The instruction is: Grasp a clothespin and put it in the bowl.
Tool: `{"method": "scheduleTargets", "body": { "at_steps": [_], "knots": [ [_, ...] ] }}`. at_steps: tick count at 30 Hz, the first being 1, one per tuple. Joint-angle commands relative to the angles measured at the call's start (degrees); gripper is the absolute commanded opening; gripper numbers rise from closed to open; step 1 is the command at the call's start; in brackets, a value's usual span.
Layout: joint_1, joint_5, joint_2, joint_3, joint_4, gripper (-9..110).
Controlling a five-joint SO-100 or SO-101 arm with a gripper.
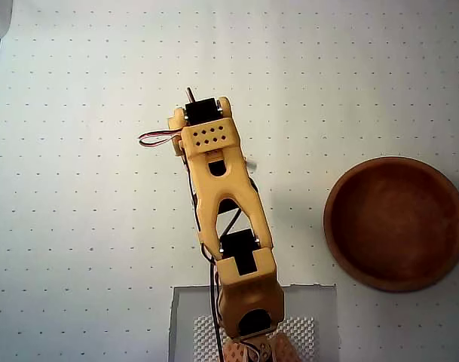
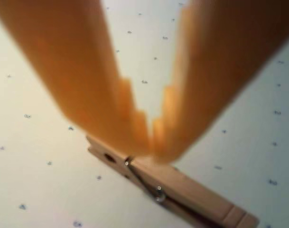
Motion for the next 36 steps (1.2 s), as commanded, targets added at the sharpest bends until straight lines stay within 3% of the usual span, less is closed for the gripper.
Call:
{"method": "scheduleTargets", "body": {
  "at_steps": [1,7,18,32,36],
  "knots": [
    [0.9,-0.8,0.8,-1.8,-0.1,-3],
    [3.3,-2.4,0.8,-2.1,-0.4,-3],
    [13.0,-17.7,0.5,-1.7,-5.3,-3],
    [10.3,-21.5,-5.3,-7.1,-5.4,-3],
    [8.9,-29.6,-5.7,-8.3,-5.4,-3]
  ]
}}
